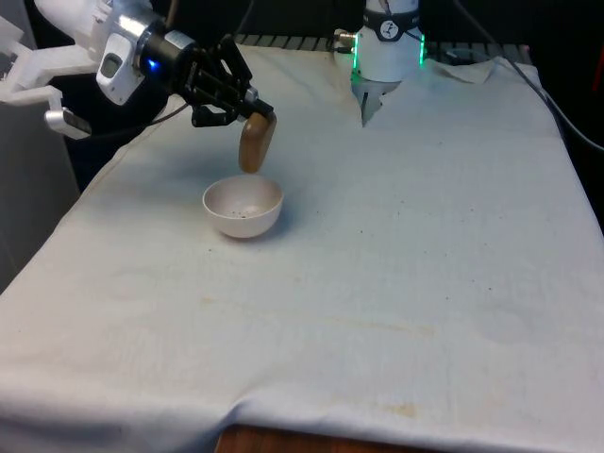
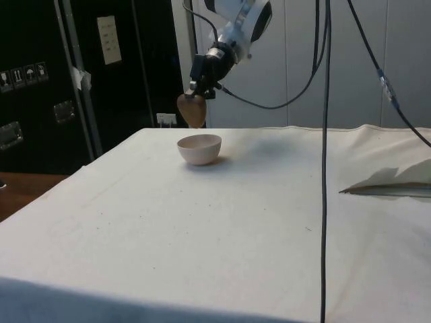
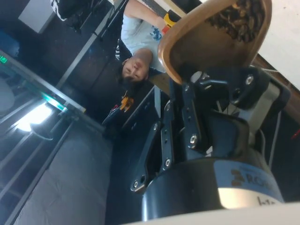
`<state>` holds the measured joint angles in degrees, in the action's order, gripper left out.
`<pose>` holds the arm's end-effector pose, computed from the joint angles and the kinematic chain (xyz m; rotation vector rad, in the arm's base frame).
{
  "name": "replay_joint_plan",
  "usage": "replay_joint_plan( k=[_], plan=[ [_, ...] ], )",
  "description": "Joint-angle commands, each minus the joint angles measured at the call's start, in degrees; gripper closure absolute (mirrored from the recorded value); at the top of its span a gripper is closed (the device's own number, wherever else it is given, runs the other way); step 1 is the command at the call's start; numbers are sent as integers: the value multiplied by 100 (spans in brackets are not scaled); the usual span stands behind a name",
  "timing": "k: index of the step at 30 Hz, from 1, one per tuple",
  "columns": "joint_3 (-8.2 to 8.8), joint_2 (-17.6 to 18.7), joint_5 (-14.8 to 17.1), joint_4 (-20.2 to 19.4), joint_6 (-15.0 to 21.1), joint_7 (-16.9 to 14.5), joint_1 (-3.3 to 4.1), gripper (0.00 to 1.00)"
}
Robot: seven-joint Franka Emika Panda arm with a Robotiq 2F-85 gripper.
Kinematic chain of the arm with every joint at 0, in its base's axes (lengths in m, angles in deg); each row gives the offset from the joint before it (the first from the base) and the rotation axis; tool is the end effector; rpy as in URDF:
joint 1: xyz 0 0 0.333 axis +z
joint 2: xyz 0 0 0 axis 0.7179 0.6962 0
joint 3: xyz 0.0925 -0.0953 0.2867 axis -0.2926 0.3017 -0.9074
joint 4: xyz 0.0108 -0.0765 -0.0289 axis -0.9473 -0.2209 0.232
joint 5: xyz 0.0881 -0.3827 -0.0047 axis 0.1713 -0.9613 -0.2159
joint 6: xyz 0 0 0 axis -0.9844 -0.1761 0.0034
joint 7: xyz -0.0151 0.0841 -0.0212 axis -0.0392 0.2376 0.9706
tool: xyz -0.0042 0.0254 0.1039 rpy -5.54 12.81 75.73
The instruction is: Pour the coffee beans from the cup into the bowl.
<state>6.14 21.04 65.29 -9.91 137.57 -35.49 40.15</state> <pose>0.5685 -0.2957 0.2382 -1.9893 0.1054 -0.2596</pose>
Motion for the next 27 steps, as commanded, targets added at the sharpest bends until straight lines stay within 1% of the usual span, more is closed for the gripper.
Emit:
replay_joint_plan(
  k=[1, 2, 3, 6, 7, 10, 11, 12, 19, 21, 26, 27],
  plan=[
    [-29, 17, 34, 34, -92, 23, -57, 99],
    [0, 0, 17, 0, -29, 0, -6, 99],
    [-29, 23, 57, 29, -132, 11, -63, 99],
    [-23, 29, 126, 11, -229, -11, -80, 99],
    [-6, 29, 132, 6, -241, -23, -63, 99],
    [6, 29, 126, 0, -229, -29, -52, 99],
    [17, 11, 115, -17, -212, -46, -34, 99],
    [6, 23, 126, 0, -223, -34, -52, 99],
    [17, 11, 115, -17, -212, -63, -34, 99],
    [6, 29, 132, 6, -212, -40, -40, 99],
    [0, 40, 172, -6, -206, -218, -52, 99],
    [17, 17, 132, -17, -212, -189, -29, 99]
  ],
)
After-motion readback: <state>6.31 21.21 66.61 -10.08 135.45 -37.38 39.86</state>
